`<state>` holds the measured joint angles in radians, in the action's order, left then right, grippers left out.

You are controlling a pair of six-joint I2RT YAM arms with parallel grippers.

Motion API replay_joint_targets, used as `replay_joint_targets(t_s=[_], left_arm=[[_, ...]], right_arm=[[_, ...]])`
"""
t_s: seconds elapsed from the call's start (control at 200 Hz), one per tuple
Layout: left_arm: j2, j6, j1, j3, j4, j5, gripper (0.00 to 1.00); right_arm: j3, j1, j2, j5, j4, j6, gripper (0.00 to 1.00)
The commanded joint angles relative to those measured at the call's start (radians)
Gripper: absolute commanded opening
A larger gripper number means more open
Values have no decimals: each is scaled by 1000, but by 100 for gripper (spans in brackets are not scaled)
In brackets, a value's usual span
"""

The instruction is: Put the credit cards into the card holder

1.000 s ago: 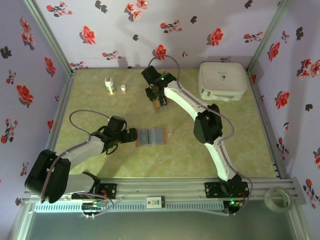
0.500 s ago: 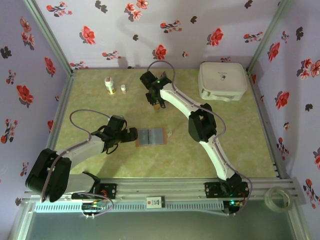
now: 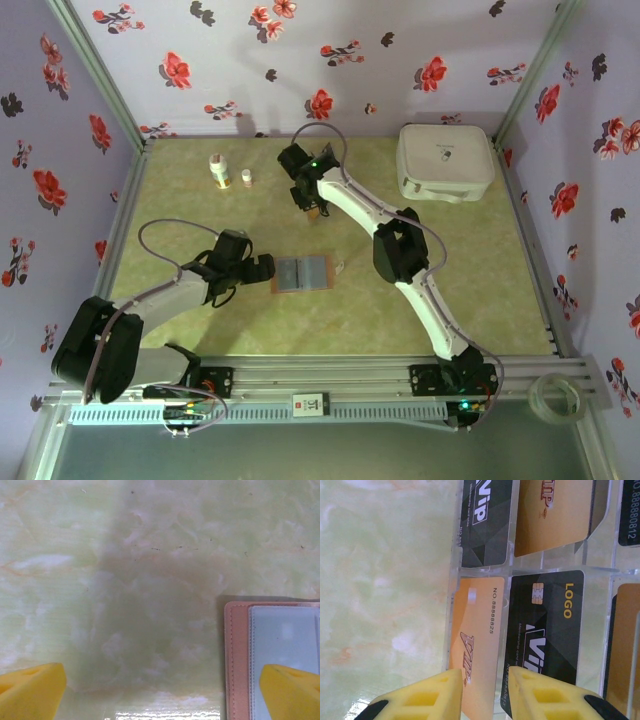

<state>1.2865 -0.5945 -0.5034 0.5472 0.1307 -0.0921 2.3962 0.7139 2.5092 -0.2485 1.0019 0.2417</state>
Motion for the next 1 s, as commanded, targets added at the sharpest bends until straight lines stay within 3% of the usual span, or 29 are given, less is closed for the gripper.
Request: replay_joint_targets(t_s=[0.0, 0.785, 0.995], left_arm=[[13, 9, 14, 0, -20, 15, 100], [22, 3, 28, -14, -43, 32, 100], [24, 3, 30, -20, -49, 33, 100]], right_arm=[[24, 6, 36, 2, 28, -13, 29], [45, 34, 53, 13, 56, -26, 27], [67, 34, 48, 11, 63, -27, 22]])
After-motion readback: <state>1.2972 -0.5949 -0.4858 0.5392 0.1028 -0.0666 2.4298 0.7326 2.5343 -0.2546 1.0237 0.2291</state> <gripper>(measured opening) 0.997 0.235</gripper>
